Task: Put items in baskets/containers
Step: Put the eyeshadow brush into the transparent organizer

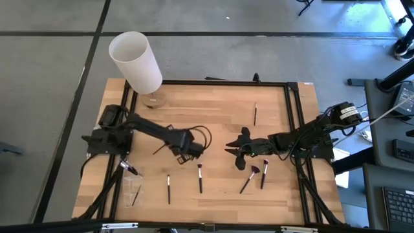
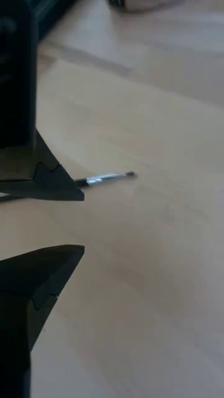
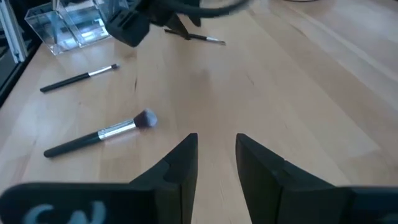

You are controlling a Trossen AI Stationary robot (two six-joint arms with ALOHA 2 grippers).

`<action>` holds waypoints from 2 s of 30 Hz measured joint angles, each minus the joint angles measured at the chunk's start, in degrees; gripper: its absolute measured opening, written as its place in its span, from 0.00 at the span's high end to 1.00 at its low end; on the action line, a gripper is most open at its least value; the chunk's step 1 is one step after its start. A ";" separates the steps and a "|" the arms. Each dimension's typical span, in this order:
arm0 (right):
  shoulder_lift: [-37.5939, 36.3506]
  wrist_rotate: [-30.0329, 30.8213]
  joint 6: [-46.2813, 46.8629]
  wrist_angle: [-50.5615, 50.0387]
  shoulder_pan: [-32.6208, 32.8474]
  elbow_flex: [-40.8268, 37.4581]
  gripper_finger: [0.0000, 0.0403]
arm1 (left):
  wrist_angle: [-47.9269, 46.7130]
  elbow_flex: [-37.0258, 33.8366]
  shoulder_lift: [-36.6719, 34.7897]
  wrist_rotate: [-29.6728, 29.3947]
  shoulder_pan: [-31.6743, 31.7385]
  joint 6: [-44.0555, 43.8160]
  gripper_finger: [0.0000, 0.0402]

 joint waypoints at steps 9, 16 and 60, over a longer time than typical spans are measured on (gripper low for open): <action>0.00 -1.50 -0.26 -1.94 -0.04 0.00 0.73 | 1.43 -0.97 -3.14 -0.79 5.17 8.32 0.70; 0.00 -4.05 0.20 -2.51 -0.07 0.00 0.73 | 17.45 -17.57 -15.31 5.60 8.19 10.14 0.70; 0.00 -5.90 0.22 -0.53 -1.38 0.00 0.73 | 7.99 -18.43 -24.68 2.57 4.43 -8.23 0.95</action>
